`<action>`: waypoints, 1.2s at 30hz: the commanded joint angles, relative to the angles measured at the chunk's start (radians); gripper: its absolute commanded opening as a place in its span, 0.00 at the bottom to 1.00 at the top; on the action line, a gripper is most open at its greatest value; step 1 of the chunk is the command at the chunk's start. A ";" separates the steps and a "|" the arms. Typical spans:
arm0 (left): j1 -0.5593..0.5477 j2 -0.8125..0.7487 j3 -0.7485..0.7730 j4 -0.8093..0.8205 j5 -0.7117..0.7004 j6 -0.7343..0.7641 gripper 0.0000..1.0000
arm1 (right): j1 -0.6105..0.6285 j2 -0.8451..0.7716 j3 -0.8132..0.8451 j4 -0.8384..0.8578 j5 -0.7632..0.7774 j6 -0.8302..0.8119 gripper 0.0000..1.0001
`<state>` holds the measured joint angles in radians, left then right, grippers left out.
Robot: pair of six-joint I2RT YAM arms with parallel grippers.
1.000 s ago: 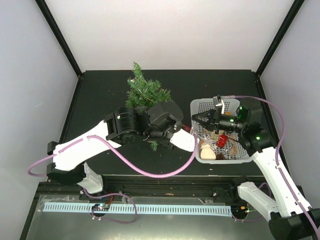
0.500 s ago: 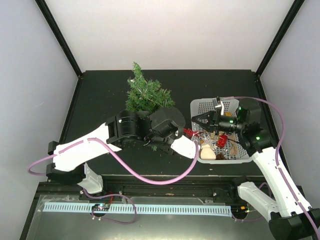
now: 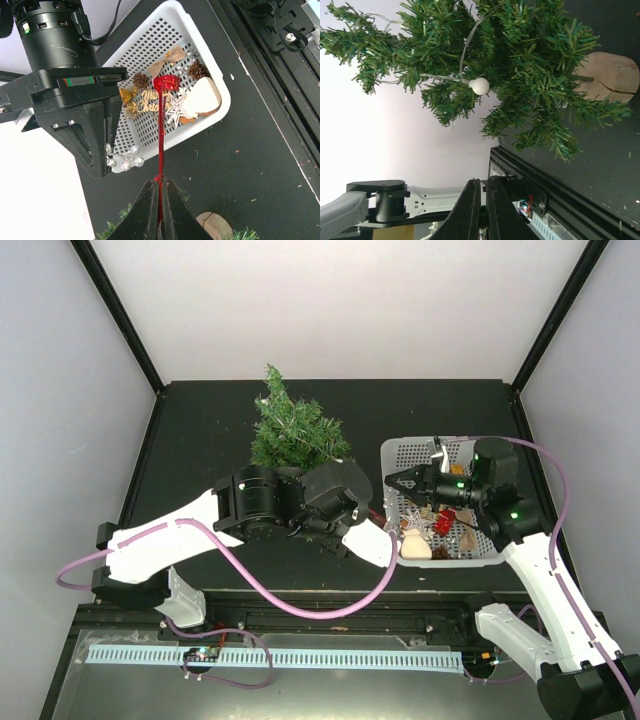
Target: Decorate the small christmas tree
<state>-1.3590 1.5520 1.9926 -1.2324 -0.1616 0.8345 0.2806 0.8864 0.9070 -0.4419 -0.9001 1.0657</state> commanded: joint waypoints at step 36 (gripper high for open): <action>1.138 -0.281 0.076 0.043 0.781 -0.508 0.02 | 0.185 0.459 0.536 -0.381 0.527 -0.343 0.03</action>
<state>-0.3092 1.3128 2.0914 -1.2148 0.4706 0.3870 0.4587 1.2987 1.3727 -0.8864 -0.4042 0.6662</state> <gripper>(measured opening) 0.020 0.034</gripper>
